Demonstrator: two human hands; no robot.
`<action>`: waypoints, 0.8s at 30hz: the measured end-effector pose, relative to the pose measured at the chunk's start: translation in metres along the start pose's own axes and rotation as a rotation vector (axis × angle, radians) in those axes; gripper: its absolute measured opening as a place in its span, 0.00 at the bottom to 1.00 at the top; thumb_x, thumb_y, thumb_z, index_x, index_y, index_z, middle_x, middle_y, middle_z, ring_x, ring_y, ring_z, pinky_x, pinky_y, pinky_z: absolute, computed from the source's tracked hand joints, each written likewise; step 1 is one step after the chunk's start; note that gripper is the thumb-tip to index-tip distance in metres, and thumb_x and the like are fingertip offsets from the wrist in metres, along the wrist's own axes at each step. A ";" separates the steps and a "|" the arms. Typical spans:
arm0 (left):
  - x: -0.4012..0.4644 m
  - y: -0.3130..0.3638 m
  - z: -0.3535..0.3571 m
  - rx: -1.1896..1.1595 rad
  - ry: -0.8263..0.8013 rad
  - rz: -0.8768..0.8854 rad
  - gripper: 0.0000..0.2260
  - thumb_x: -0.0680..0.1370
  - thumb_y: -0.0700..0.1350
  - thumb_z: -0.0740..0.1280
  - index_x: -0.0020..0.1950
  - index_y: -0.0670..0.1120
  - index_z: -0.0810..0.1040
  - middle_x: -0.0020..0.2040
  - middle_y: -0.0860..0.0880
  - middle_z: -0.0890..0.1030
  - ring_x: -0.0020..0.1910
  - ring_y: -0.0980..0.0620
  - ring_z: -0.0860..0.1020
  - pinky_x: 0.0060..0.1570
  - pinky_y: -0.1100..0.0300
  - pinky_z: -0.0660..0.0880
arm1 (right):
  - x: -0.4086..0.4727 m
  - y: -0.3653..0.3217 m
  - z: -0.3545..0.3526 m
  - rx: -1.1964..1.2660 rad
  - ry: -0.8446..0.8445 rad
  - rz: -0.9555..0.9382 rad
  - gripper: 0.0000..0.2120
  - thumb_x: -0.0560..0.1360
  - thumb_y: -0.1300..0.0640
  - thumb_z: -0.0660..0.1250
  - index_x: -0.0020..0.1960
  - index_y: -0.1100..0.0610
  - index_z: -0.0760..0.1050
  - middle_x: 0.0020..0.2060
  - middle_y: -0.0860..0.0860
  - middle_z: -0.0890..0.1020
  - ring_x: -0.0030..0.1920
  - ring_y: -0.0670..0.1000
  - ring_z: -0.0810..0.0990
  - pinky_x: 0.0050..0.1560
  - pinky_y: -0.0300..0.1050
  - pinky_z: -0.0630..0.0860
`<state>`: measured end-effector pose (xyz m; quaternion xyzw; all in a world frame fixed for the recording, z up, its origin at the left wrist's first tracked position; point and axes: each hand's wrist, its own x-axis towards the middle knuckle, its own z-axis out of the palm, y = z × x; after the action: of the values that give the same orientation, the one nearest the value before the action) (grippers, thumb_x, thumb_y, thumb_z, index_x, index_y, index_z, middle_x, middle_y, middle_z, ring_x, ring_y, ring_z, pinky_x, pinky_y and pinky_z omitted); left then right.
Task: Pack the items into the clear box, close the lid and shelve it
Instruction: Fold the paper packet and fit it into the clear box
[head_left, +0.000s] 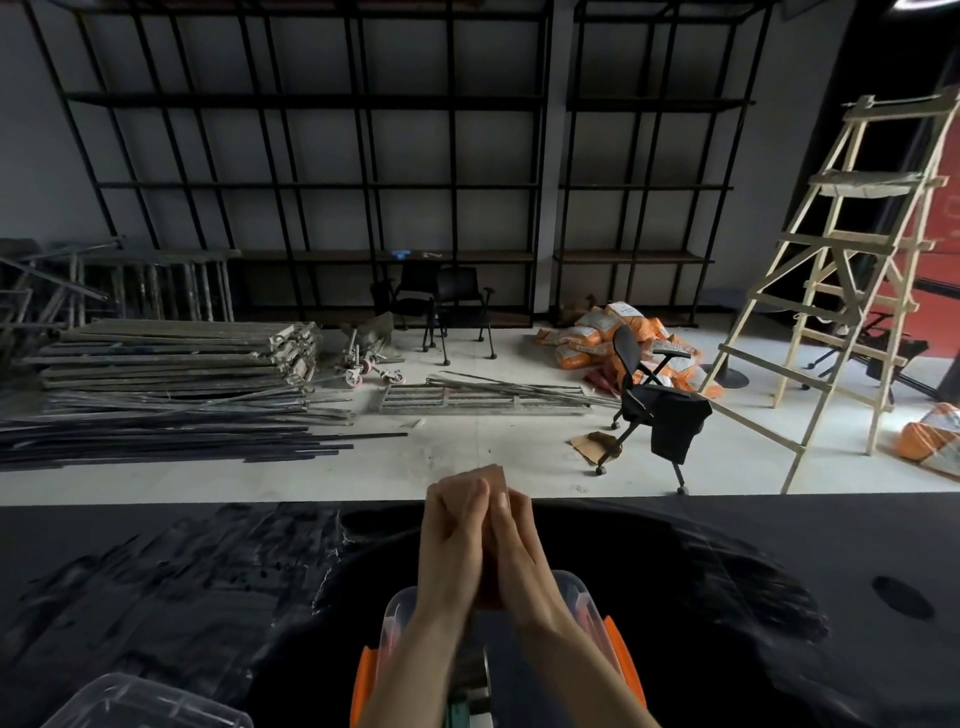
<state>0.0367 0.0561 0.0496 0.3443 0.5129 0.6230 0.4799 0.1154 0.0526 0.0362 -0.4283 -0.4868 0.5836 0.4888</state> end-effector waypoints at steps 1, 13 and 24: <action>-0.001 -0.002 0.001 -0.020 -0.003 -0.011 0.11 0.79 0.50 0.69 0.55 0.43 0.75 0.48 0.41 0.86 0.51 0.40 0.85 0.52 0.46 0.81 | -0.001 0.003 0.001 0.013 0.003 -0.003 0.14 0.83 0.49 0.57 0.61 0.57 0.72 0.47 0.51 0.83 0.45 0.42 0.85 0.40 0.34 0.80; -0.003 -0.011 -0.005 0.189 -0.028 0.055 0.06 0.82 0.38 0.60 0.55 0.41 0.64 0.47 0.44 0.78 0.43 0.55 0.78 0.33 0.72 0.74 | -0.003 0.007 -0.019 -0.312 0.062 -0.096 0.11 0.69 0.53 0.63 0.52 0.47 0.71 0.52 0.58 0.81 0.53 0.56 0.82 0.53 0.59 0.82; -0.013 -0.026 -0.006 0.370 -0.276 -0.083 0.19 0.83 0.38 0.58 0.73 0.51 0.61 0.56 0.51 0.75 0.53 0.58 0.75 0.51 0.65 0.72 | -0.022 0.013 -0.033 -0.419 0.104 0.052 0.13 0.78 0.58 0.60 0.61 0.55 0.65 0.57 0.56 0.76 0.56 0.51 0.79 0.51 0.46 0.81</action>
<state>0.0418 0.0418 0.0236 0.4869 0.5617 0.4449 0.4994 0.1493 0.0352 0.0186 -0.5624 -0.5604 0.4592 0.3985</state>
